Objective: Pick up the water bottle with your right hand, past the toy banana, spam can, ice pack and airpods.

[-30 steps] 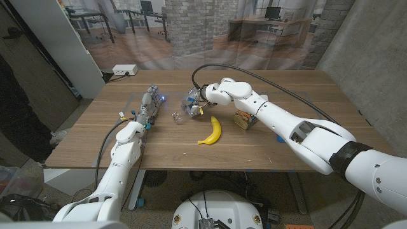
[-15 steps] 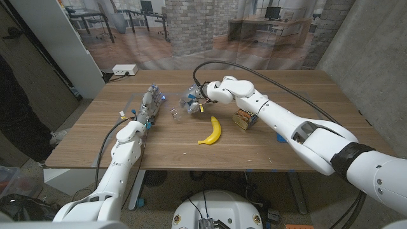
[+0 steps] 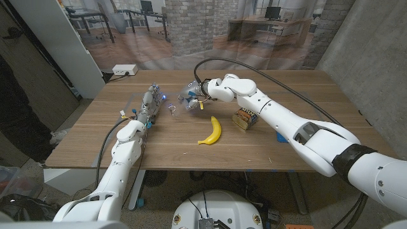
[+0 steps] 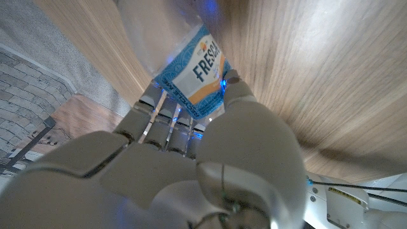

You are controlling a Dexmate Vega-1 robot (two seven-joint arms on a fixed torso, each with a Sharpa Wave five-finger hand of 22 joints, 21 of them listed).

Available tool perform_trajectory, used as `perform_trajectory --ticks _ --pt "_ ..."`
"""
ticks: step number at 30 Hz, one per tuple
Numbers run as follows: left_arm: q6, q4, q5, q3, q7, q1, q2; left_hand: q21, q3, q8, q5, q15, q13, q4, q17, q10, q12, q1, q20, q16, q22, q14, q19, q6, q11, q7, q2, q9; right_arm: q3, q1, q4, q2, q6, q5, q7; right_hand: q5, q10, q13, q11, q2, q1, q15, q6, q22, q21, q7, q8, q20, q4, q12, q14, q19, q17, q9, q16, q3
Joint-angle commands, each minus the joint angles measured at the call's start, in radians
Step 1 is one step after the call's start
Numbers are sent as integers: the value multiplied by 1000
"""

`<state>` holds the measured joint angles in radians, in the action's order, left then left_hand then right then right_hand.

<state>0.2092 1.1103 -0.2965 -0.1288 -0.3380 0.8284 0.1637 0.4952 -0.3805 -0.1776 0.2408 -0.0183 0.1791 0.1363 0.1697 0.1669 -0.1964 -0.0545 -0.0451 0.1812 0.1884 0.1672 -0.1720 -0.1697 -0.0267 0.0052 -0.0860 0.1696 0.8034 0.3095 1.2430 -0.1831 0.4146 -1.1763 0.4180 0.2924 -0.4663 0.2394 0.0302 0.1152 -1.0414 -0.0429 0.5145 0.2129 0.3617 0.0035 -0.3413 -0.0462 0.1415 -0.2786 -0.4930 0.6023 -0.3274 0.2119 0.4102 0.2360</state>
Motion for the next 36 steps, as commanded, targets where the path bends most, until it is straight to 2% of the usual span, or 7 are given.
perform_trajectory --ticks 1,36 --pt "-6 14 3 2 2 1 4 -1 3 -3 5 -2 6 3 6 92 -4 7 -3 3 2 128 -101 -86 -1 -3 -23 2 -19 13 43 -7 1 7 -5 -5 -2 6 2 29 -16 -121 59 -1 1 -52 4 0 -7 1 10 -14 -2 1 -7 2" --pt "-11 51 -4 7 12 22 8 -7 4 -3 5 -1 6 3 6 92 -4 6 -4 2 2 128 -100 -86 -1 -3 -24 2 -58 24 100 -19 -22 -8 -66 -13 -14 9 10 30 -25 -124 72 -9 1 -52 6 -3 -7 5 3 -31 -6 3 -14 0"
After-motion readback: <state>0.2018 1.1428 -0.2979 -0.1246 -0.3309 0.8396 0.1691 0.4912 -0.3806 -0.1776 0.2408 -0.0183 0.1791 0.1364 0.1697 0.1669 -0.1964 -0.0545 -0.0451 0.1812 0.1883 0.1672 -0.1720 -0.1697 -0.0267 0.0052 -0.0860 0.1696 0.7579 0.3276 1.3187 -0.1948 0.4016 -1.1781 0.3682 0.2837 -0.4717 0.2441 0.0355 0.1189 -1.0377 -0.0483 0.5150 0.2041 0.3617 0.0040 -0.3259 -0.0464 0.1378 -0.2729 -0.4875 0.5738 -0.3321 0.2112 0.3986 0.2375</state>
